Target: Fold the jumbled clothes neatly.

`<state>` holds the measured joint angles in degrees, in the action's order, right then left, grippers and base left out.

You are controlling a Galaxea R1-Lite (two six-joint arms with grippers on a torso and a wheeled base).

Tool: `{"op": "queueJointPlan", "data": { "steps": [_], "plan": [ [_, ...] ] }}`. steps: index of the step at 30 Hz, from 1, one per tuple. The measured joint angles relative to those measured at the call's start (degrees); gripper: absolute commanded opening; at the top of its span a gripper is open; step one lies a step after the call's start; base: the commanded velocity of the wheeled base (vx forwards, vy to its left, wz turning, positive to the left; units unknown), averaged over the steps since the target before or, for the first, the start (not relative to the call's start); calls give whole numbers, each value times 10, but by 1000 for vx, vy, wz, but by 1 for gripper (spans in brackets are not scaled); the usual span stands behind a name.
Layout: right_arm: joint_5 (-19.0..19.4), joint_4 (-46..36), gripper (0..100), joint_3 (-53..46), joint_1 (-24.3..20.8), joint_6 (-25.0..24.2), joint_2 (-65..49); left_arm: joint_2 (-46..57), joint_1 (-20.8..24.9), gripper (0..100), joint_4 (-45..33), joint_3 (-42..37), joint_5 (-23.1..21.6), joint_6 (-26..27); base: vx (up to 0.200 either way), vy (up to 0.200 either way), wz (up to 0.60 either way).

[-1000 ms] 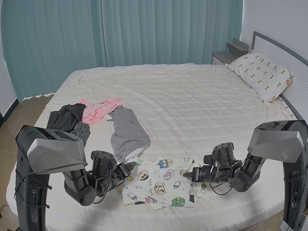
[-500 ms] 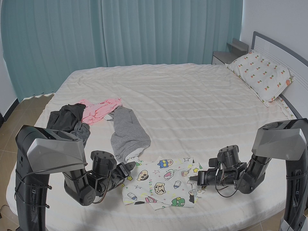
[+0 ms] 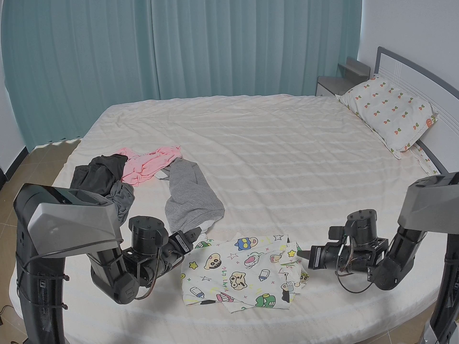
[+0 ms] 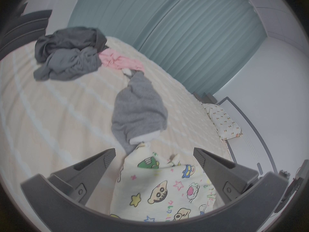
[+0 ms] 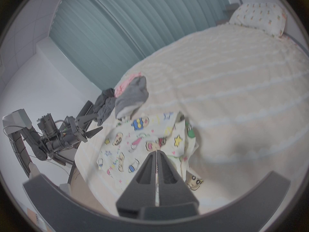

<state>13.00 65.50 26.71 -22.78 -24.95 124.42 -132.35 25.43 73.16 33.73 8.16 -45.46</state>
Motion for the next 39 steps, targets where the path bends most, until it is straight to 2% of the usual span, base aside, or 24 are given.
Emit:
{"op": "queueJointPlan", "data": {
  "steps": [4, 11, 19, 24, 28, 39],
  "plan": [
    [-31, 3, 0, -38, 0, 1, -101, 48, 2, 100, 0, -5, 31, 59, 0, 0, 0],
    [-61, -10, 0, -109, 0, 10, -277, 165, 10, 100, -17, -48, 85, 134, 0, 0, 0],
    [-100, -94, 0, -172, 7, 38, -461, 362, 40, 100, -91, -129, 152, 202, 0, 0, 0],
    [-126, -225, 0, -193, 20, 67, -603, 518, 34, 100, -185, -167, 187, 239, 0, 0, 0],
    [-137, -324, 0, -195, 38, 82, -694, 630, 10, 100, -258, -184, 202, 274, 0, 0, 0],
    [-159, -582, 0, -179, 112, 141, -926, 949, -111, 100, -494, -210, 225, 388, 0, 0, 0]
  ]
}}
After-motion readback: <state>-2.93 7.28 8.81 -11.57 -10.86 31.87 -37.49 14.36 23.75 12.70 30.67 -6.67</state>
